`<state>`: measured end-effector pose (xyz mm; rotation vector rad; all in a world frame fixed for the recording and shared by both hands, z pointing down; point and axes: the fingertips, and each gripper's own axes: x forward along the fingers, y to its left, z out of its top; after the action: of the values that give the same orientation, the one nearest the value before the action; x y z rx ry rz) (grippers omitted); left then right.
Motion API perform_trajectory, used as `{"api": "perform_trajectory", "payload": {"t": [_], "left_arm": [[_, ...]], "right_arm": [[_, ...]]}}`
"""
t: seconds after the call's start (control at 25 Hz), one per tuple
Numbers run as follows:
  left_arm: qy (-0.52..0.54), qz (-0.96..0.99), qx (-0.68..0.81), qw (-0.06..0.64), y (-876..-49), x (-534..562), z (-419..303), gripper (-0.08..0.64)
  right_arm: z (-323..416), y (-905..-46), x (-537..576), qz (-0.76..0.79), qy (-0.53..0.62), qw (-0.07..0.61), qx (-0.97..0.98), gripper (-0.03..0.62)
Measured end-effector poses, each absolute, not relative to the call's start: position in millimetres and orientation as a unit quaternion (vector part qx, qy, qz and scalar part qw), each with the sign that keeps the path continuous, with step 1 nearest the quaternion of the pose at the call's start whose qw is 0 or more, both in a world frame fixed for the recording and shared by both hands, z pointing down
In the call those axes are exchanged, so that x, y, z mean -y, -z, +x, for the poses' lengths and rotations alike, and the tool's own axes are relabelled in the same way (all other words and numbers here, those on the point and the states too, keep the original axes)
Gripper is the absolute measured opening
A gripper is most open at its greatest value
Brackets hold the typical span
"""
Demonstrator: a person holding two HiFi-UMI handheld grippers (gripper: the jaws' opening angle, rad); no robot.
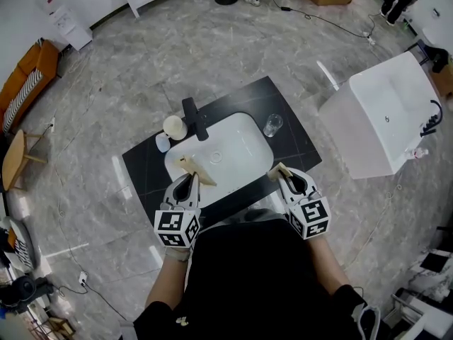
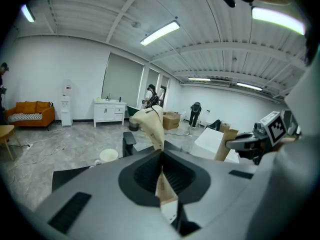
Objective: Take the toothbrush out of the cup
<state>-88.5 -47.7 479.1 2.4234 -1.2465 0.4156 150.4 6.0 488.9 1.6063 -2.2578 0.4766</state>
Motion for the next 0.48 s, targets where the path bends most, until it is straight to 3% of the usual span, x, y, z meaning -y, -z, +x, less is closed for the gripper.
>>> {"api": "perform_trajectory", "payload": {"t": [0.48], "left_arm": [[-0.15, 0.865, 0.435, 0.198, -482, 60, -80, 0.023]], "right_arm": [[152, -487, 6, 0.556, -0.173, 0.154, 0.798, 0.058]]}}
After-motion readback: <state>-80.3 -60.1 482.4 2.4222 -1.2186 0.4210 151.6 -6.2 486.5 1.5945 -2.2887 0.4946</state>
